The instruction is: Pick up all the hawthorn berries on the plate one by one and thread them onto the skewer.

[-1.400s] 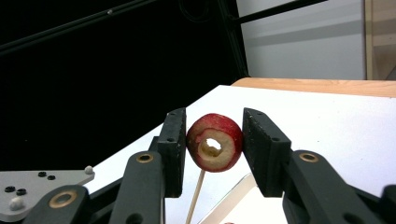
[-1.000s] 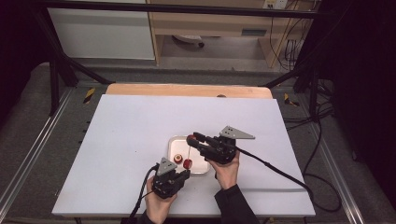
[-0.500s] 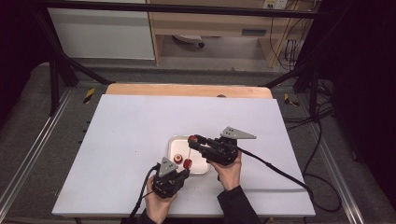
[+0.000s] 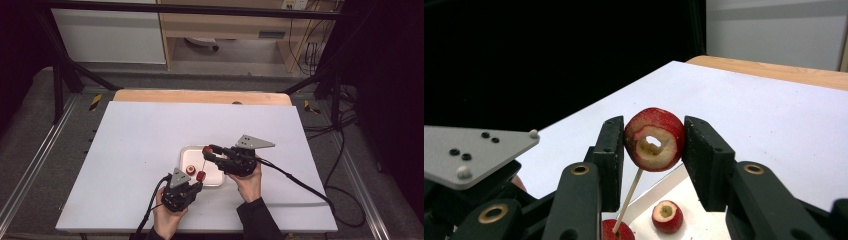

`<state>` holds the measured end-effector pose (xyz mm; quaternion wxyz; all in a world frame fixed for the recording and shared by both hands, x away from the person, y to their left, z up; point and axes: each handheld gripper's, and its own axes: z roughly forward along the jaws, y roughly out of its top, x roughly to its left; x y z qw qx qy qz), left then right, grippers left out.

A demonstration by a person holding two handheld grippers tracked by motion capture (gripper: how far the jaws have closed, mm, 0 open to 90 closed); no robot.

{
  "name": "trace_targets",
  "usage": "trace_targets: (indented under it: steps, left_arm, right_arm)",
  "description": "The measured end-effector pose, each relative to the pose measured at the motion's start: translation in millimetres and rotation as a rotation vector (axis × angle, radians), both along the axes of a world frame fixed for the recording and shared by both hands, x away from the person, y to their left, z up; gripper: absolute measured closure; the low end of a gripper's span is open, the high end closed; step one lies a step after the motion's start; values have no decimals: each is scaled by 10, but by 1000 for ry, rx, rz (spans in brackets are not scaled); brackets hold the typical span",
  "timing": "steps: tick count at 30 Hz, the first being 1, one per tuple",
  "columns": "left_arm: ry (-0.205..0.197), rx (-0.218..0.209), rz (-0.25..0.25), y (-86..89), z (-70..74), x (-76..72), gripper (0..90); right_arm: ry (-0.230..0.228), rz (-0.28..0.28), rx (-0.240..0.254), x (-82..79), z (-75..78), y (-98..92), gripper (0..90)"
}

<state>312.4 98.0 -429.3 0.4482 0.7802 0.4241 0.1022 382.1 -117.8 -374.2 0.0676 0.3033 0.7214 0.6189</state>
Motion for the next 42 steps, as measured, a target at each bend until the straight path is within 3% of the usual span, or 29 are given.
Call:
trace_targets:
  steps: [2, 6, 13, 17, 20, 25, 31, 35, 42]
  left_arm:
    - [2, -8, -4, -1, 5, -10, 889]
    - [-12, -33, 9, 29, 59, -1, 889]
    - [-19, -17, 17, 20, 68, 22, 889]
    - [-45, -36, 37, 50, 120, 28, 889]
    - [-38, -14, 34, 74, 120, 58, 889]
    - [-57, -23, 34, 93, 106, 51, 888]
    - [-63, -8, 55, 187, 67, 37, 887]
    - [-69, 1, 61, 273, 43, 20, 887]
    - [-73, 21, 67, 392, 6, -8, 886]
  right_arm:
    - [-15, 6, -21, -15, -10, 8, 623]
    - [-1, 25, -24, -35, -37, 27, 624]
    - [32, 30, -7, -56, -89, 72, 623]
    - [83, 62, -42, -75, -171, 120, 623]
    - [80, 66, -40, -103, -240, 169, 622]
    - [82, 66, -35, -93, -255, 180, 612]
    - [30, 18, -32, -73, -124, 87, 415]
    - [44, -14, -92, -14, -87, 13, 311]
    - [79, -25, -208, 60, -169, -100, 146]
